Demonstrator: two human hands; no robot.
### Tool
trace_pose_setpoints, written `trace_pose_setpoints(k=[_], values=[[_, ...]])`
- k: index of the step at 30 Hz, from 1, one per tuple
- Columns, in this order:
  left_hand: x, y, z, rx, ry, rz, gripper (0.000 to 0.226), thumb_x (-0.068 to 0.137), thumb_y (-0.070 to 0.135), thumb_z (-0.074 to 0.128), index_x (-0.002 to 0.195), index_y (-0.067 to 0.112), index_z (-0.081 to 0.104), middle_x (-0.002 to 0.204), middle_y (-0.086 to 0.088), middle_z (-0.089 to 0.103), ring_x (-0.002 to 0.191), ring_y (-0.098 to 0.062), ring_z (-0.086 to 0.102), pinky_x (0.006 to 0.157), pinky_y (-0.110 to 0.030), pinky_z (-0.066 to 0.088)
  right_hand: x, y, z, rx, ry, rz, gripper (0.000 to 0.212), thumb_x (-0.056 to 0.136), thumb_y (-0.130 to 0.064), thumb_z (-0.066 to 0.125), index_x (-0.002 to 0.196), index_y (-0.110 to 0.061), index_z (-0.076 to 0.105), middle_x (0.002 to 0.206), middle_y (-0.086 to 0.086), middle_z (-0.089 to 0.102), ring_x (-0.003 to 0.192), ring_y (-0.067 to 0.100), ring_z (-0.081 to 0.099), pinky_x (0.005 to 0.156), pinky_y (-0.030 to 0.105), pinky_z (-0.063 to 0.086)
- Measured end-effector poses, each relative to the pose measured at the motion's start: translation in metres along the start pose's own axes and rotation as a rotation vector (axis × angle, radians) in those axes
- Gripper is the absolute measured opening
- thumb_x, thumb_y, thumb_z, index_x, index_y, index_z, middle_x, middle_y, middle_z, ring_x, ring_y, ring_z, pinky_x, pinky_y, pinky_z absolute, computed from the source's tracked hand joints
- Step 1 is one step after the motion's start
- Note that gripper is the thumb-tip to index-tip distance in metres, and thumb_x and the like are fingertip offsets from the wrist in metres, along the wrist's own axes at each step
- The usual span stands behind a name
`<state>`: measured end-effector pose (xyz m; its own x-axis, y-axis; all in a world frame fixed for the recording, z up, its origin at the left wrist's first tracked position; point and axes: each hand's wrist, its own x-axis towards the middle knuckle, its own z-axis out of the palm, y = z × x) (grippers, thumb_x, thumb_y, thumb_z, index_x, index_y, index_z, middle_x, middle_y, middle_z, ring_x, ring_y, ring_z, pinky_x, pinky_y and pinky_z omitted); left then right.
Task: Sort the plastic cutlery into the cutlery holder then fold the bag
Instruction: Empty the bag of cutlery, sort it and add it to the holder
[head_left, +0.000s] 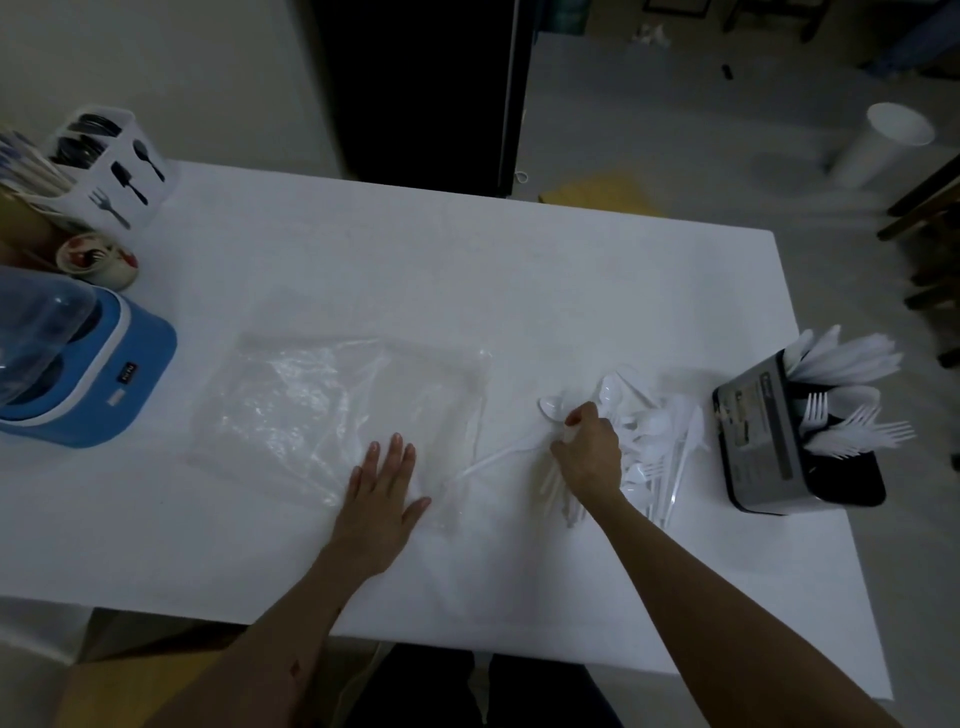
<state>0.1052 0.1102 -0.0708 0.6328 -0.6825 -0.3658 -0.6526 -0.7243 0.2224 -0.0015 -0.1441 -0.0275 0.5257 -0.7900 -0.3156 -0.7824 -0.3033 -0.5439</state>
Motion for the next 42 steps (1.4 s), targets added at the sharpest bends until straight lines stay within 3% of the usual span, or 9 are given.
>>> trace_pose_setpoints(k=[6,10,16,19,23,27,33,36,42], values=[[0.003,-0.038,-0.010,0.089,0.034,-0.084,0.086,0.084,0.071,-0.007,0.153,0.021,0.010,0.161,-0.004,0.000,0.147,-0.030,0.002,0.115,-0.055,0.013,-0.008,-0.005,0.002,-0.199,0.046,-0.131,0.036,0.086,-0.018,0.070,0.118,-0.011,0.055,0.122,0.013,0.046,0.106,0.032,0.052,0.074,0.035,0.050],[0.003,-0.024,-0.014,0.089,0.084,-0.117,0.065,0.095,0.037,0.046,0.148,0.004,0.029,0.158,-0.016,0.014,0.144,-0.036,0.019,0.110,-0.058,0.029,-0.014,-0.011,0.018,-0.414,0.086,-0.470,0.040,0.071,-0.004,0.074,0.110,-0.009,0.065,0.122,0.016,0.058,0.099,0.038,0.058,0.065,0.041,0.054],[0.001,0.010,-0.010,0.025,0.090,0.053,0.069,0.095,0.051,-0.007,0.153,0.019,0.012,0.160,-0.005,0.004,0.147,-0.025,0.006,0.115,-0.045,0.015,-0.029,-0.013,0.047,-0.588,-0.305,-0.781,0.064,0.095,-0.002,0.045,0.153,-0.017,0.024,0.162,0.011,0.015,0.148,0.032,0.016,0.119,0.044,0.016],[-0.002,0.010,-0.003,0.001,0.057,0.043,0.080,0.082,0.062,-0.024,0.152,0.028,-0.003,0.158,0.000,-0.016,0.146,-0.020,-0.011,0.115,-0.041,0.000,-0.029,0.005,0.042,-0.587,-0.256,-0.890,0.060,0.088,0.001,0.056,0.146,-0.009,0.040,0.156,0.016,0.032,0.145,0.035,0.027,0.118,0.043,0.011],[-0.003,0.006,0.002,0.005,0.061,0.025,0.085,0.079,0.062,-0.028,0.152,0.027,-0.001,0.158,0.000,-0.015,0.147,-0.021,-0.009,0.116,-0.041,-0.001,-0.024,0.030,0.021,-0.608,-0.215,-1.034,0.057,0.062,-0.005,0.082,0.117,-0.005,0.068,0.128,0.015,0.064,0.121,0.029,0.060,0.107,0.045,0.034],[-0.005,0.013,-0.001,-0.022,0.035,-0.013,0.084,0.085,0.060,-0.021,0.153,0.021,0.010,0.160,-0.006,-0.003,0.148,-0.024,-0.001,0.116,-0.045,0.008,-0.024,0.060,0.006,-0.541,-0.148,-1.112,0.045,0.074,-0.002,0.064,0.119,-0.001,0.066,0.131,0.015,0.061,0.126,0.030,0.055,0.111,0.048,0.032],[-0.008,0.043,-0.006,-0.112,0.111,-0.041,0.072,0.098,0.049,0.001,0.146,0.006,0.034,0.157,-0.014,0.022,0.144,-0.028,0.019,0.112,-0.046,0.022,-0.033,0.048,-0.005,-0.441,0.077,-0.571,0.023,0.077,-0.027,0.076,0.091,-0.013,0.064,0.090,0.005,0.065,0.080,0.030,0.064,0.065,0.037,0.050],[-0.008,0.062,-0.011,-0.192,0.193,-0.034,0.068,0.096,0.050,0.009,0.148,0.010,0.030,0.159,-0.009,0.015,0.147,-0.021,0.007,0.117,-0.038,0.010,-0.029,0.029,-0.003,-0.449,0.030,-0.293,0.035,0.084,-0.045,0.069,0.093,-0.012,0.062,0.088,0.004,0.066,0.081,0.026,0.061,0.066,0.036,0.050],[-0.004,0.087,-0.016,-0.450,0.243,-0.039,0.048,0.102,0.026,0.034,0.147,0.012,0.029,0.161,-0.002,0.008,0.144,-0.006,-0.007,0.119,-0.027,0.003,-0.021,0.014,-0.002,-0.288,-0.058,-0.043,0.019,0.084,-0.027,0.061,0.096,-0.012,0.059,0.095,0.002,0.064,0.089,0.021,0.061,0.071,0.033,0.051]])
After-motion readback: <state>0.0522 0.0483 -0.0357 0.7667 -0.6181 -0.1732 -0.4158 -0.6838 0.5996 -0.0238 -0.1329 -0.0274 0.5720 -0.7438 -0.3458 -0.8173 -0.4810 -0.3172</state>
